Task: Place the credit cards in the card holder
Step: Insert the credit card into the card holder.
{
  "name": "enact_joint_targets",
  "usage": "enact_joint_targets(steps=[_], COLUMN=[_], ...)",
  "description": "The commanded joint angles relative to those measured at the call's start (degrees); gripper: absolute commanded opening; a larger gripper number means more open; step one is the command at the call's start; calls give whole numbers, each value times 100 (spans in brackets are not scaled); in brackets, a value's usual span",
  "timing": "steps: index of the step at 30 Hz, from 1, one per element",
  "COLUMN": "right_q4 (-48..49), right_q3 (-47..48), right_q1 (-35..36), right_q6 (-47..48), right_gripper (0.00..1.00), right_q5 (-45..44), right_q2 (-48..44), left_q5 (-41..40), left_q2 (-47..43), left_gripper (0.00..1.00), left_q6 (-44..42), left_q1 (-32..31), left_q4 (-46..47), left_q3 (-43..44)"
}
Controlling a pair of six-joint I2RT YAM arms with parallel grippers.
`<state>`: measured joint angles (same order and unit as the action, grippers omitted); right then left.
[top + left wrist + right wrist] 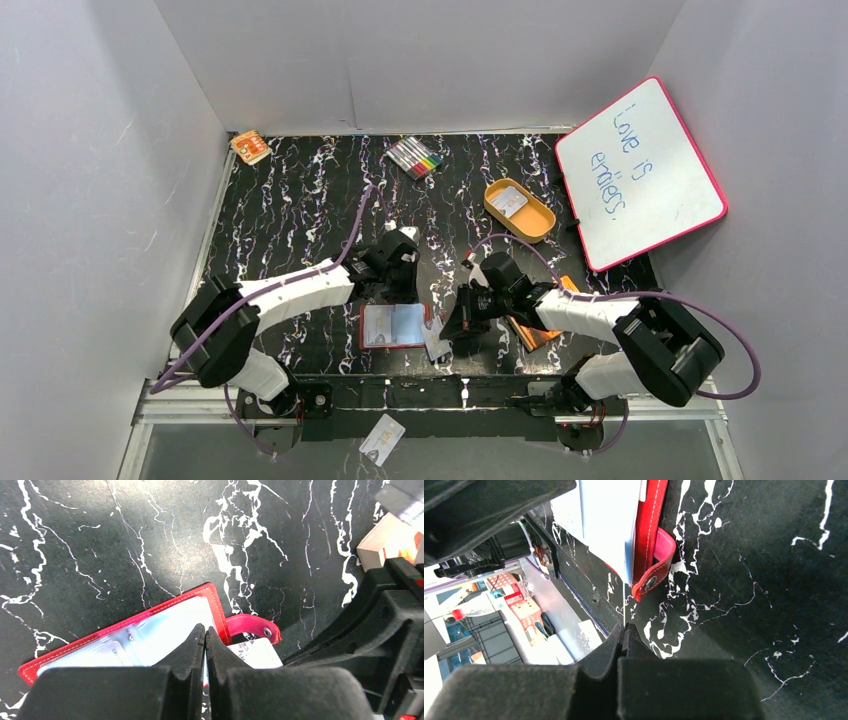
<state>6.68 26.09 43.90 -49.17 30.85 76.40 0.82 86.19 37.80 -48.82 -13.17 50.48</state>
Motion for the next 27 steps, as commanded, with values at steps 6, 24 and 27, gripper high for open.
enact_joint_targets(steps=[6, 24, 27], right_q4=[414, 195, 196], right_q3=[46, -77, -68], right_q1=[14, 15, 19], right_q6=[-107, -200, -201], right_gripper=[0, 0, 0], right_q5=[81, -266, -247], right_q2=[48, -226, -201], left_q5=[-306, -310, -301], left_q2=[-492, -402, -393], left_gripper=[0, 0, 0], left_q6=[43, 159, 166], left_q1=[30, 30, 23], left_q4=[-373, -307, -299], left_q3=[-67, -850, -857])
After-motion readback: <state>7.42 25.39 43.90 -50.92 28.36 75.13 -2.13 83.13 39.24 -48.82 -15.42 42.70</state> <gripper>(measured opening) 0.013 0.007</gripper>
